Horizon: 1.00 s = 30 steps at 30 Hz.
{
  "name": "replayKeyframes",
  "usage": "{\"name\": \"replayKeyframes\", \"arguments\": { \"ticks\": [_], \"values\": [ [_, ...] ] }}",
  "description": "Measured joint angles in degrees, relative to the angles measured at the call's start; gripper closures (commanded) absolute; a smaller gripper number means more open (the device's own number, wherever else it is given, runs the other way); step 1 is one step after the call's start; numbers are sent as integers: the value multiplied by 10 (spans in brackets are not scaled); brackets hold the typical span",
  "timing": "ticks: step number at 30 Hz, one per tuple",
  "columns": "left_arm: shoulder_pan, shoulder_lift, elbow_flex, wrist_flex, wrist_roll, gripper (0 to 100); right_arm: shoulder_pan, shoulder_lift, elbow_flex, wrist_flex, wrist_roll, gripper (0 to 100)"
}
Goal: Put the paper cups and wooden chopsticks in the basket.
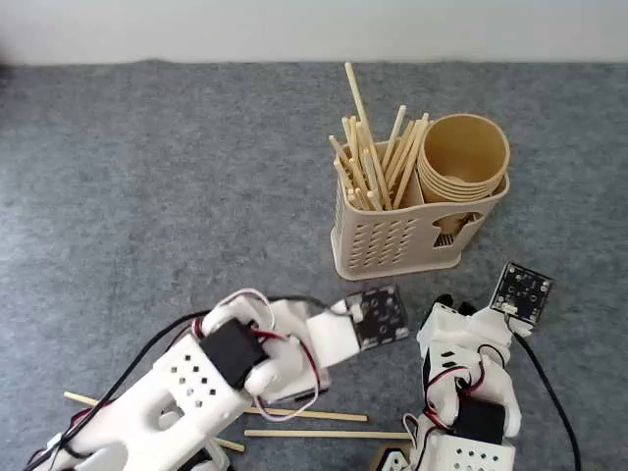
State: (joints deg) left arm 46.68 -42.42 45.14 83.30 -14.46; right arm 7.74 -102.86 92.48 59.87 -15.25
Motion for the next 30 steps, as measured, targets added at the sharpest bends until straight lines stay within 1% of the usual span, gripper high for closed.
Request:
{"name": "replayKeyframes", "arguments": {
  "ticks": [5,11,14,19,30],
  "values": [
    [25,-12,58,-6,0,747,0,0,0,0,0,898],
    [83,-12,118,-61,0,747,0,0,0,0,0,898],
    [99,-12,153,-98,0,747,0,0,0,0,0,898],
    [104,-12,205,-147,0,747,0,0,0,0,0,898],
    [104,-13,246,-190,0,750,0,0,0,0,0,898]
  ]
}}
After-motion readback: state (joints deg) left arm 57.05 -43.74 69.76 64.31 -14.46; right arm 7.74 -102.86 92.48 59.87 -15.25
